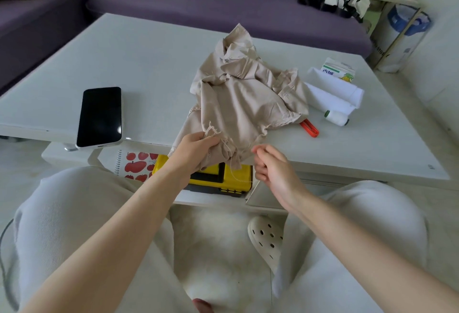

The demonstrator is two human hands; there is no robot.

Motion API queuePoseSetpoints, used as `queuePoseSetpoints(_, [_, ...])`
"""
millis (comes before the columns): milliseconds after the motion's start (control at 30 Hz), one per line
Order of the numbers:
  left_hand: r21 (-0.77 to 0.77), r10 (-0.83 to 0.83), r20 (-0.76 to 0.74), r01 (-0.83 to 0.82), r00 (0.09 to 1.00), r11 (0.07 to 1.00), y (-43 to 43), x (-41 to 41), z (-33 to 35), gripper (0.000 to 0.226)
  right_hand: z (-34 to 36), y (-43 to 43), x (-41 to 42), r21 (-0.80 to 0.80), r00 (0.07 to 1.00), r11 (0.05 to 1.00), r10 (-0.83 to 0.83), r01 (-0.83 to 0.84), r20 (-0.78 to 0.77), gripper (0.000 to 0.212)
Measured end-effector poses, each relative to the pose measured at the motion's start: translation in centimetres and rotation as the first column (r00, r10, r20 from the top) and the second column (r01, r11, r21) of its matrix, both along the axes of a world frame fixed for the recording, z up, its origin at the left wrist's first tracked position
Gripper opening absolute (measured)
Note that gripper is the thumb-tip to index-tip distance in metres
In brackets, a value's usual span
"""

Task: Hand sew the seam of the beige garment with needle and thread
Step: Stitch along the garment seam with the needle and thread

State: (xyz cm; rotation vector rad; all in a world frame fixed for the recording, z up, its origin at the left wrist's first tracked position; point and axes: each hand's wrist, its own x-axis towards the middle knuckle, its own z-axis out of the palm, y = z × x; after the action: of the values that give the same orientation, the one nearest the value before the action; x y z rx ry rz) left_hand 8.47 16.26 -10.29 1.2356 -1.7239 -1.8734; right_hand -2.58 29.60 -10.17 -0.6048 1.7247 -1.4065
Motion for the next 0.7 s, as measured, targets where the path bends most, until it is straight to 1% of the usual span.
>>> queuePoseSetpoints(100, [0.022, -0.02, -0.023, 0.02, 1.0, 1.0, 0.0, 0.0, 0.1, 0.02, 0.7, -1.6, 0.3, 0.067, 0.984, 0.996, 0.063, -0.052, -0.165, 0.019])
queuePoseSetpoints(200, [0.029, -0.022, -0.037, 0.023, 0.999, 0.999, 0.0, 0.1, 0.2, 0.019, 0.7, -2.9, 0.7, 0.078, 0.967, 0.996, 0.057, -0.038, -0.249, 0.017])
queuePoseSetpoints(267, [0.025, -0.039, -0.046, 0.04, 0.998, 0.999, -0.1, 0.1, 0.1, 0.022, 0.4, -3.5, 1.0, 0.095, 0.952, 0.995, 0.068, -0.041, -0.3, 0.023])
queuePoseSetpoints(300, [0.023, -0.048, -0.056, 0.049, 0.997, 0.999, -0.1, 0.1, 0.0, 0.023, 0.3, -3.7, 1.1, 0.099, 0.946, 0.994, 0.071, -0.042, -0.315, 0.026])
queuePoseSetpoints(367, [0.016, -0.046, -0.06, 0.048, 0.997, 0.999, -0.2, 0.1, -0.2, 0.024, 0.3, -3.9, 1.2, 0.075, 0.946, 0.997, 0.058, -0.035, -0.319, 0.023])
queuePoseSetpoints(467, [0.016, 0.002, -0.04, -0.002, 0.999, 1.0, -0.4, 0.1, -0.4, 0.024, 0.3, -3.5, 0.9, 0.047, 0.932, 0.999, 0.01, 0.007, -0.362, 0.023])
queuePoseSetpoints(567, [0.039, 0.064, -0.046, -0.062, 0.997, 0.997, -0.7, 0.0, -0.5, 0.029, 0.1, -2.4, 0.1, 0.083, 0.925, 0.994, -0.039, 0.076, -0.379, 0.028])
queuePoseSetpoints(700, [0.047, 0.089, -0.064, -0.086, 0.994, 0.995, -0.6, -0.1, -0.4, 0.03, -0.6, -0.3, -0.7, 0.155, 0.932, 0.981, -0.051, 0.114, -0.36, 0.027])
